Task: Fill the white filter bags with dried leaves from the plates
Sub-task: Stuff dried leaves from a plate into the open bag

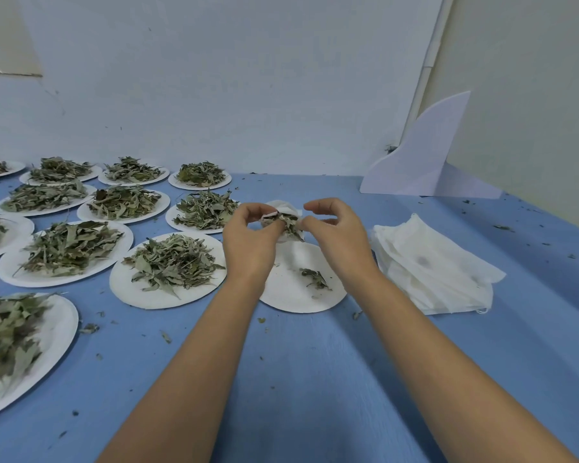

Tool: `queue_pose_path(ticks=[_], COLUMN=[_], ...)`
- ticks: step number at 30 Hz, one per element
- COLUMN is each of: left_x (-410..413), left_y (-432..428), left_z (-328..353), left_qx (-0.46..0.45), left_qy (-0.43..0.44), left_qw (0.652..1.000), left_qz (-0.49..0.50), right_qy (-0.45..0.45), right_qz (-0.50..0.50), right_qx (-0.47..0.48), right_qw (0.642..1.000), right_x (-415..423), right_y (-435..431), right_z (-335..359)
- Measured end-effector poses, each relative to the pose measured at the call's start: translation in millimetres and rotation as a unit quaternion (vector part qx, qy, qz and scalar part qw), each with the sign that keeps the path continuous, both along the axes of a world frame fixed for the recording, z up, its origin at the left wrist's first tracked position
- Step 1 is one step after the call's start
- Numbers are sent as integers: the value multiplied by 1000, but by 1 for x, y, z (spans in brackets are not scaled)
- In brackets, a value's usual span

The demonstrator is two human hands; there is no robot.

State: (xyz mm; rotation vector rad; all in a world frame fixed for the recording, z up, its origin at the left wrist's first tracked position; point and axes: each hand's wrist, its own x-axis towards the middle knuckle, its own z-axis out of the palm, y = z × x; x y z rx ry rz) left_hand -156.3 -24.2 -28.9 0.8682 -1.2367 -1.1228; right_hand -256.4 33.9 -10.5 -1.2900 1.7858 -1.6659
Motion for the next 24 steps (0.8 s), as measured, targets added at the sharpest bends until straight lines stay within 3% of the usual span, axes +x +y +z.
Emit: queue_pose_path(ticks=[4,10,18,24], left_x=[-1,-1,-3,-2], left_y=[0,2,8,8], left_z=[0,-2,1,0], left_qx=[28,10,54,52], left_qy=[23,-5,20,7], left_qw=[999,998,983,991], left_qz=[-18,-67,-175,-126], right_qy=[-70,-74,31,130], right_qz=[58,5,-103,-75], right_qx=[14,-13,-23,-24], right_qw=[996,997,994,988], right_x=[1,-3,-11,-3], right_y=[1,0,1,2], right_z=[-4,-8,-9,-9])
